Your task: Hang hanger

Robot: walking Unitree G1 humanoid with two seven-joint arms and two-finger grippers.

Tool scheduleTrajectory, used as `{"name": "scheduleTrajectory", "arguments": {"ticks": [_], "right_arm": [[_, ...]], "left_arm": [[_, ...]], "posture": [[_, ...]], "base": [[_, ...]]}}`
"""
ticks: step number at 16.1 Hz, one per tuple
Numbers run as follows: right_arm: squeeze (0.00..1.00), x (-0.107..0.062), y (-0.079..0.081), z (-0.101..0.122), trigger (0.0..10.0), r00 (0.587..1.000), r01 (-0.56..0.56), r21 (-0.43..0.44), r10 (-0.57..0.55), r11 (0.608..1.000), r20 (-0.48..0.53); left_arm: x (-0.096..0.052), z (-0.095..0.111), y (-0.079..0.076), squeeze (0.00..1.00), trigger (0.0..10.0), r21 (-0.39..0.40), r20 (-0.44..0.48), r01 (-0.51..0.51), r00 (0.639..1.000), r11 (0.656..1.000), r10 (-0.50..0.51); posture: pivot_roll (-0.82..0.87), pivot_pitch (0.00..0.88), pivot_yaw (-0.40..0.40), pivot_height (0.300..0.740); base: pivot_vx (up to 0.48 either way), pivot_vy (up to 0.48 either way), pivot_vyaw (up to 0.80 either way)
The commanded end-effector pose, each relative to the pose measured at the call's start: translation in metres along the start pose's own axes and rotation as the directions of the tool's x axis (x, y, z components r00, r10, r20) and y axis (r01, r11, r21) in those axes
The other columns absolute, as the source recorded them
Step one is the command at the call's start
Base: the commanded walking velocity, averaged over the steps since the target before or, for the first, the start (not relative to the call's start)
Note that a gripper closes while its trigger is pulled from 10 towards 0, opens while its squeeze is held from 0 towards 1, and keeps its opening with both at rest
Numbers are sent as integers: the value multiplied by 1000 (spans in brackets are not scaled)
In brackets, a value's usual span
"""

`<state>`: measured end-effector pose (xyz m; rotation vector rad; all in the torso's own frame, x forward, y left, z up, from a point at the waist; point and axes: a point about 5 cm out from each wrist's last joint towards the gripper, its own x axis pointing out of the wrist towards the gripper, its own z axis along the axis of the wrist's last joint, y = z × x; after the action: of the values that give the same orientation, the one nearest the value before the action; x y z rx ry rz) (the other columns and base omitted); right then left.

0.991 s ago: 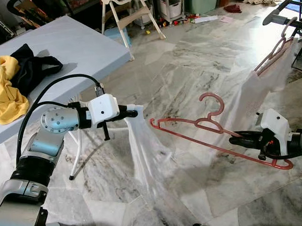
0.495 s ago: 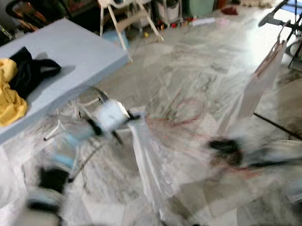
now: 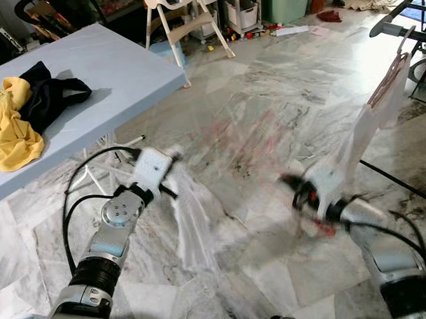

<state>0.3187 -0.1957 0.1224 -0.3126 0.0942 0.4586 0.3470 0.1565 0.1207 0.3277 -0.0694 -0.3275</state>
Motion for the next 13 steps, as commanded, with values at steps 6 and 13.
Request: {"name": "scheduleTrajectory", "arguments": {"ticks": [6, 13], "right_arm": [[0, 10, 13, 2, 10000, 992, 123, 30, -123, 992, -9], [0, 7, 18, 5, 10000, 997, 70, 72, -68, 995, -29]], "left_arm": [[20, 4, -1, 0, 10000, -108, -113, -277, 957, 955, 265], [38, 12, -6, 0, 10000, -39, -247, -517, 834, 855, 493]], "posture": [[-138, 95, 71, 740], [-176, 82, 61, 740]], "base": [[0, 0, 0], [0, 0, 0]]}}
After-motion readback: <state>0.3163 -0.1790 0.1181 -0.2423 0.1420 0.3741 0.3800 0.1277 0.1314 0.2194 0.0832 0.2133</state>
